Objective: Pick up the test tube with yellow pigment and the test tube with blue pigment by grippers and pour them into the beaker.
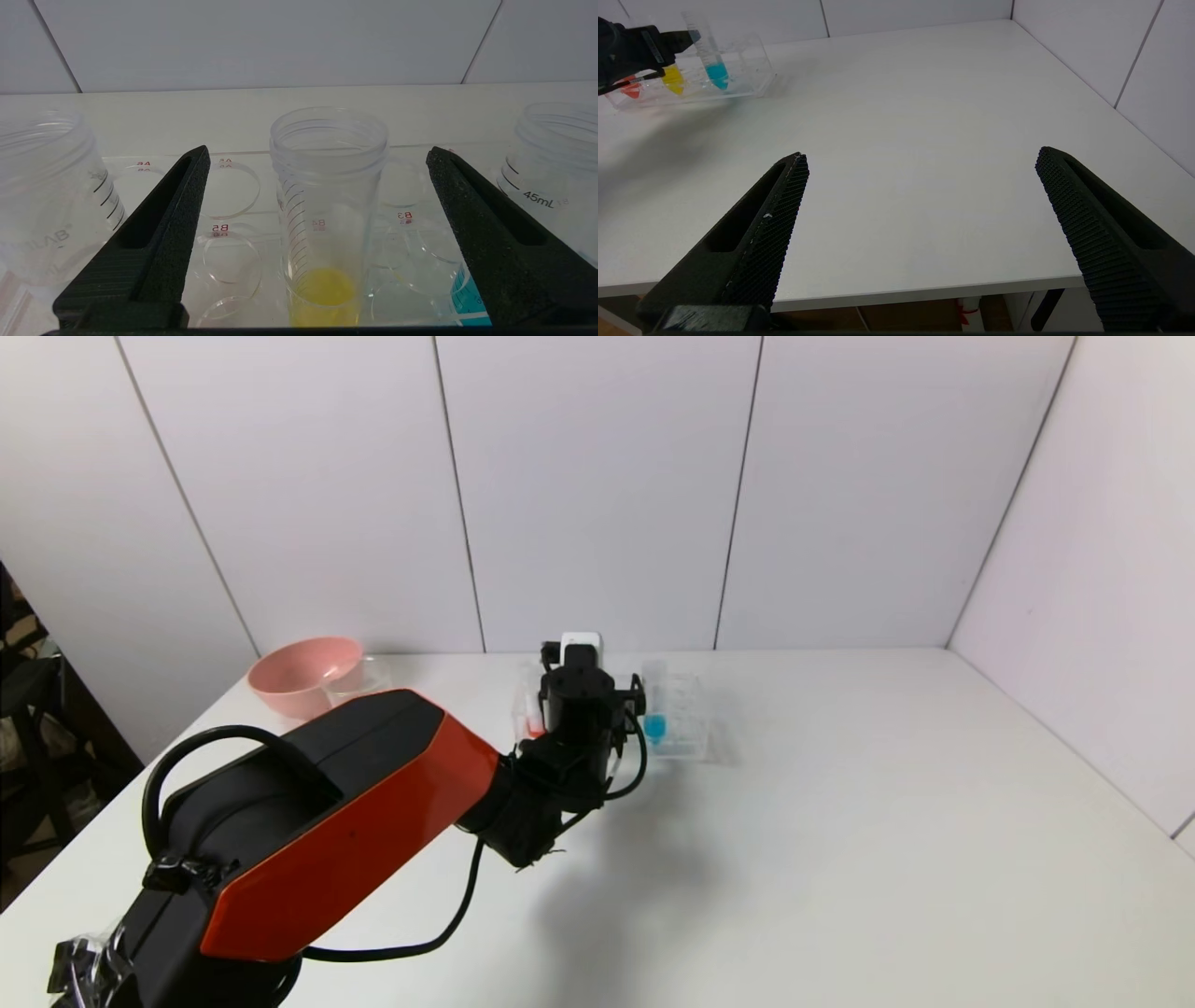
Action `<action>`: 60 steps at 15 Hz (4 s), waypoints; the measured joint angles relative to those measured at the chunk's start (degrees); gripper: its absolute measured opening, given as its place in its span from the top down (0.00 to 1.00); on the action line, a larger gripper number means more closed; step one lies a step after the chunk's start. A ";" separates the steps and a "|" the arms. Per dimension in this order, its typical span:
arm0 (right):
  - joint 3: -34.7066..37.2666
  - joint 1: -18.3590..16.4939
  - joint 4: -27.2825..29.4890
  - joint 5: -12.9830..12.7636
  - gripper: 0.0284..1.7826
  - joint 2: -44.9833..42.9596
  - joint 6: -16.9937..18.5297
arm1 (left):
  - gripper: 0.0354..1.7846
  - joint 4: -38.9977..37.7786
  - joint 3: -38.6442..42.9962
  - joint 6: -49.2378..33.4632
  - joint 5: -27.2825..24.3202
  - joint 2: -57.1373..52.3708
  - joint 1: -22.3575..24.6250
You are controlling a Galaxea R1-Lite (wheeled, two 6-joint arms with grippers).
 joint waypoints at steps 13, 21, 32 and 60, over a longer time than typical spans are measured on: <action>0.00 0.02 0.02 0.02 0.00 0.00 0.00 | 0.70 1.88 -2.27 -0.30 -0.20 2.43 0.99; 0.00 -0.02 0.00 0.00 0.00 0.00 0.00 | 0.70 2.04 -2.21 -0.17 0.06 2.10 0.99; 0.00 -0.02 0.00 0.00 0.00 0.00 0.00 | 0.70 3.55 1.88 -0.01 0.37 -4.06 -0.09; 0.00 -0.02 0.00 0.00 0.00 0.00 0.00 | 0.71 21.44 7.89 5.40 -3.41 -34.93 4.17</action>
